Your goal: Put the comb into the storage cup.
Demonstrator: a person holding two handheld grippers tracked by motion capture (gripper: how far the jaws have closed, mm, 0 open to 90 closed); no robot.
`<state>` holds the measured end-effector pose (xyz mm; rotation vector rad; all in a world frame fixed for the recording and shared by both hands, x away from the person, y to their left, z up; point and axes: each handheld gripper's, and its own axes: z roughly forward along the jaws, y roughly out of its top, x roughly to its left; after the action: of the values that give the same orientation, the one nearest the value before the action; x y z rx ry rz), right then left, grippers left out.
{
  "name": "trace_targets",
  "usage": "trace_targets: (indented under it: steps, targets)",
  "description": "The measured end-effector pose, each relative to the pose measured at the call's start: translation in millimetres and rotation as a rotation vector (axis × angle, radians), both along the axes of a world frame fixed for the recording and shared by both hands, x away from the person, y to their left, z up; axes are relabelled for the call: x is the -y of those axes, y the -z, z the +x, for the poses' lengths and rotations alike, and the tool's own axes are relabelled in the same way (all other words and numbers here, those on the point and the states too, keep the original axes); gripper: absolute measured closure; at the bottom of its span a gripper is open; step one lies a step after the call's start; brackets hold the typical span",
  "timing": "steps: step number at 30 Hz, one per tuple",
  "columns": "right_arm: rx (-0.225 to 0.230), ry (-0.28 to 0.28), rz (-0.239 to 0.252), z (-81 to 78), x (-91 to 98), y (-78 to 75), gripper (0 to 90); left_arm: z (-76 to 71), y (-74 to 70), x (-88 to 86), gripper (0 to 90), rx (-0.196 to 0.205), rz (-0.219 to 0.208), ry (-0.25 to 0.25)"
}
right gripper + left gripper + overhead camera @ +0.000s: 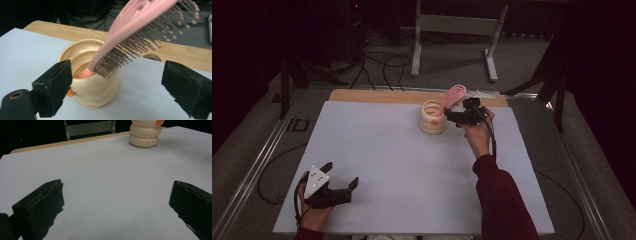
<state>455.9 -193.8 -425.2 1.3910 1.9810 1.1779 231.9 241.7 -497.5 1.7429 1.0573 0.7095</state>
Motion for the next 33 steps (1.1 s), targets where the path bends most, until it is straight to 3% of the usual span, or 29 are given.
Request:
trace_targets:
  steps: [11, 15, 23, 33]
  targets:
    - [-0.017, -0.02, -0.025, -8.7, 8.3, 1.1, 9.0, 0.3, 0.4, 1.2, 0.1, -0.001, 0.002, 0.003]
    - [-0.011, -0.03, -0.013, -12.7, 11.8, 1.2, 9.0, 0.4, 0.4, 1.2, 0.1, -0.001, 0.002, 0.003]
    - [0.005, -0.057, -0.05, -21.4, 14.7, 1.5, 9.0, 0.7, 0.8, 2.3, 0.1, -0.001, 0.001, 0.005]
    - [0.014, -0.081, -0.048, -31.7, 17.5, 3.5, 9.0, 0.9, 1.0, 2.7, 0.1, -0.001, 0.003, 0.006]
